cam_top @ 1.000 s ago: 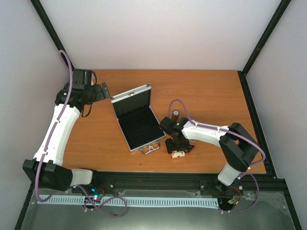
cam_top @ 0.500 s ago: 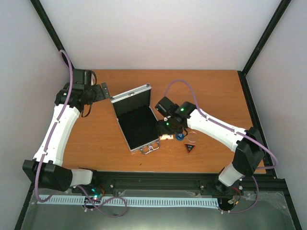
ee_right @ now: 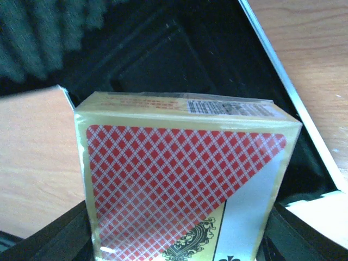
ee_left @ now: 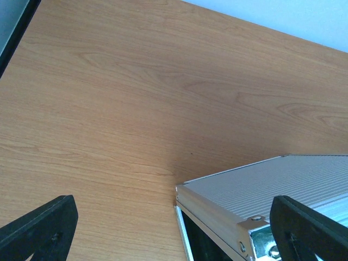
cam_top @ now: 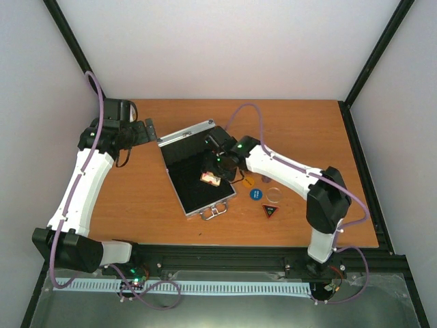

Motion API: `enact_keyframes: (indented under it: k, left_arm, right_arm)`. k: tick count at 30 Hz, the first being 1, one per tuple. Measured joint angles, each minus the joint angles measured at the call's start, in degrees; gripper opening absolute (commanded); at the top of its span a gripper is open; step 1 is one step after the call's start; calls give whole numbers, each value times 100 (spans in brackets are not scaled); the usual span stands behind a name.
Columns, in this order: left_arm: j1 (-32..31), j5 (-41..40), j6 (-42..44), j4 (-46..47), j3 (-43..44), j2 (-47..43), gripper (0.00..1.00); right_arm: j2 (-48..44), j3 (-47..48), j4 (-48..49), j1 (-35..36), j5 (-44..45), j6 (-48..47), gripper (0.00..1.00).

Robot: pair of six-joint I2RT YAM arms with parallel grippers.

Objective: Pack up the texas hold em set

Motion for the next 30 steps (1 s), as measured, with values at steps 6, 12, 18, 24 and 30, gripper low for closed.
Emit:
enact_keyframes:
  k: [6, 12, 18, 24, 30]
  left_arm:
    - [0, 59, 63, -13, 0, -33, 100]
    - [0, 85, 136, -42, 31, -267, 100]
    - [0, 83, 175, -201, 212, -472, 100]
    - [0, 50, 208, -321, 284, -669, 100]
    - [0, -70, 302, -393, 516, -717, 100]
  right_arm:
    - [269, 236, 474, 22, 271, 1189, 3]
    - [669, 566, 774, 129, 621, 2039, 3]
    - [1517, 1434, 822, 267, 778, 2420, 3]
    - [1657, 1482, 824, 299, 866, 2704, 3]
    - [1781, 1373, 1012, 302, 831, 3005, 3]
